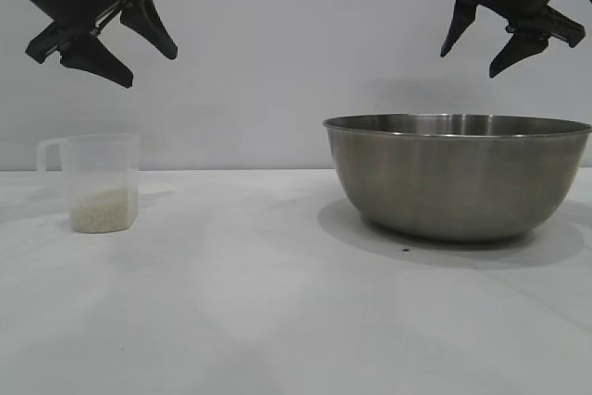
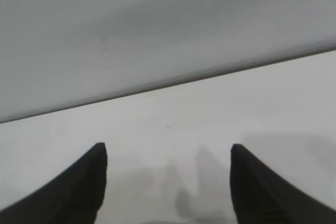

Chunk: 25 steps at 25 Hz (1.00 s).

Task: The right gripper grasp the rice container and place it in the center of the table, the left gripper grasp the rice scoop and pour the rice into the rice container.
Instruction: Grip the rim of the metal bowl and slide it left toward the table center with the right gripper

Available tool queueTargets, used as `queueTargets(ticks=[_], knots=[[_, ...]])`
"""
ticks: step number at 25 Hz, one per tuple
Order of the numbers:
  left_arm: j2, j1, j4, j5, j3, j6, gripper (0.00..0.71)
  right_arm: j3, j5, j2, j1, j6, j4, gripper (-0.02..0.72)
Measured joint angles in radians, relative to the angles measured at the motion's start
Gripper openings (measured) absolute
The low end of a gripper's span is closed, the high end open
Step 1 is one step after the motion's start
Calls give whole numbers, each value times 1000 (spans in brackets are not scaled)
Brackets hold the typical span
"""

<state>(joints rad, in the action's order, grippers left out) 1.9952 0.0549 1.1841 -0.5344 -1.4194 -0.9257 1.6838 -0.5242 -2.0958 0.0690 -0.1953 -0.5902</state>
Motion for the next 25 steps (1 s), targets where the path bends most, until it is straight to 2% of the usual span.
queueTargets(ticks=[15,17,23,25], knots=[[0,0,0,0,0,0,430,0,-2,0,0,0,0,425],[0,0,0,0,0,0,430,0,-13,0,0,0,17,425],[0,0,0,-11,0,0,430,73,-185,0,0,0,148,425],[0,0,0,-15,0,0,430,111,-274,0,0,0,189,425]])
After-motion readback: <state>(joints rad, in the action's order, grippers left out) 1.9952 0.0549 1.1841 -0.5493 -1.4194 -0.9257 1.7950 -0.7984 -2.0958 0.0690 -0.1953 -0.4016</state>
